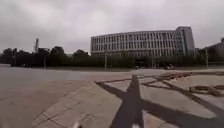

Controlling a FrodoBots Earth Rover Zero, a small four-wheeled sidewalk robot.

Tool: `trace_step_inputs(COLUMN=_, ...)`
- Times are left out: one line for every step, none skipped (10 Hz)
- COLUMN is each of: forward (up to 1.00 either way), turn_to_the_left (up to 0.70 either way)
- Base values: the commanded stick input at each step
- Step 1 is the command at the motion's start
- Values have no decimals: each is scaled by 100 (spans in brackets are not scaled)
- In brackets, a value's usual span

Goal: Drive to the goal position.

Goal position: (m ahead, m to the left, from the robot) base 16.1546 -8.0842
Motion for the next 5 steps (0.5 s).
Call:
trace_step_inputs(forward=70, turn_to_the_left=0)
trace_step_inputs(forward=70, turn_to_the_left=0)
trace_step_inputs(forward=70, turn_to_the_left=-4)
trace_step_inputs(forward=70, turn_to_the_left=-21)
trace_step_inputs(forward=70, turn_to_the_left=-9)
